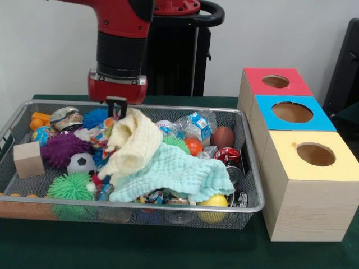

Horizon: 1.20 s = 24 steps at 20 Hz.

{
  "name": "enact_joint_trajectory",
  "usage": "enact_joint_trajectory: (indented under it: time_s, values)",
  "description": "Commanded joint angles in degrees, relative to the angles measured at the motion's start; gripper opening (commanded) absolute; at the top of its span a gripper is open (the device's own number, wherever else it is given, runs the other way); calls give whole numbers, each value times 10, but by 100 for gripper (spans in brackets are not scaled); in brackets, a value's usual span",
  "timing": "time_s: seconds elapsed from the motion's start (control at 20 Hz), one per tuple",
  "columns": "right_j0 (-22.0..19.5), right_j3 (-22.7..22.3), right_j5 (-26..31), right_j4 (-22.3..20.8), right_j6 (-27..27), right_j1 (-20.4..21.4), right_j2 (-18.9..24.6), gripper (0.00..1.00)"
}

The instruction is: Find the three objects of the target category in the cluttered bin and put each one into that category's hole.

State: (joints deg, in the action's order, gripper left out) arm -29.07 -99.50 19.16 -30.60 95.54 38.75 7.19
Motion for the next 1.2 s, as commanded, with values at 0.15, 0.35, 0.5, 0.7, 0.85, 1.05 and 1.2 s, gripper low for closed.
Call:
enact_joint_trajectory:
  time_s: [0.15,0.35,0.5,0.7,0.85,1.05,1.2]
  values:
    - [51,-80,-60,12,153,16,-88,0]
    - [52,-83,-64,22,140,16,-95,0]
    - [51,-82,-65,30,130,15,-96,0]
    - [56,-76,-64,38,124,11,-101,0]
    - [58,-73,-67,42,123,8,-102,0]
    - [71,-67,-68,47,128,2,-112,0]
    - [79,-70,-79,49,133,-3,-120,0]
